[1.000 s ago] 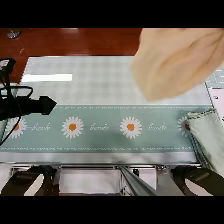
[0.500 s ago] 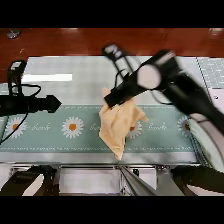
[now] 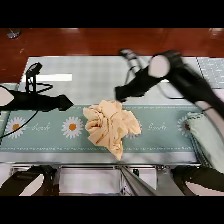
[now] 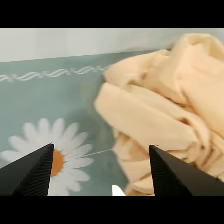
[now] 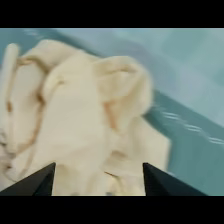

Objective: Fold the shirts.

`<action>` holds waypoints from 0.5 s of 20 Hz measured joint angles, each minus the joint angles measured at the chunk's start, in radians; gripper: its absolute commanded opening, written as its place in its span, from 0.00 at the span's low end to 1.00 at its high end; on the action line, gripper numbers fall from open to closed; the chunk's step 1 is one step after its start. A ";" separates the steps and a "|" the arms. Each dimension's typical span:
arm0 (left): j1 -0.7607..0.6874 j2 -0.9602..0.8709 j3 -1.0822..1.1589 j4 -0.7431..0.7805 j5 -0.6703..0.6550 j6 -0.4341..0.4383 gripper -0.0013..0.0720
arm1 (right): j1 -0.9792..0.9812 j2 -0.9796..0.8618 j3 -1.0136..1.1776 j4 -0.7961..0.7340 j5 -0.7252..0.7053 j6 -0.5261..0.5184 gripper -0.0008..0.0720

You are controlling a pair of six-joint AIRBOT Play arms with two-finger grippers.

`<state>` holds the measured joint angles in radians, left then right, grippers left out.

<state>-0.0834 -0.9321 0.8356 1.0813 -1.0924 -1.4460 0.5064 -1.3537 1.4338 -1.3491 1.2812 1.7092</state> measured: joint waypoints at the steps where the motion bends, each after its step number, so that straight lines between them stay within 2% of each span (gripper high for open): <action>1: 0.000 -0.025 0.008 -0.042 -0.009 0.024 0.97 | -0.054 0.052 -0.028 -0.041 0.022 0.014 0.88; 5: -0.046 -0.209 0.098 -0.148 -0.031 0.121 0.97 | -0.240 0.286 -0.302 -0.139 0.040 0.068 0.87; 7: -0.097 -0.319 0.175 -0.159 -0.041 0.156 0.97 | -0.277 0.387 -0.490 -0.086 -0.010 0.090 0.87; 10: -0.187 -0.499 0.324 -0.067 -0.124 0.172 0.97 | -0.263 0.486 -0.728 0.048 -0.119 0.107 0.87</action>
<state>-0.2703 -1.4315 1.1595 1.0145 -1.2160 -1.2743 0.2436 -0.8677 0.7055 -1.3006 1.1622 1.8160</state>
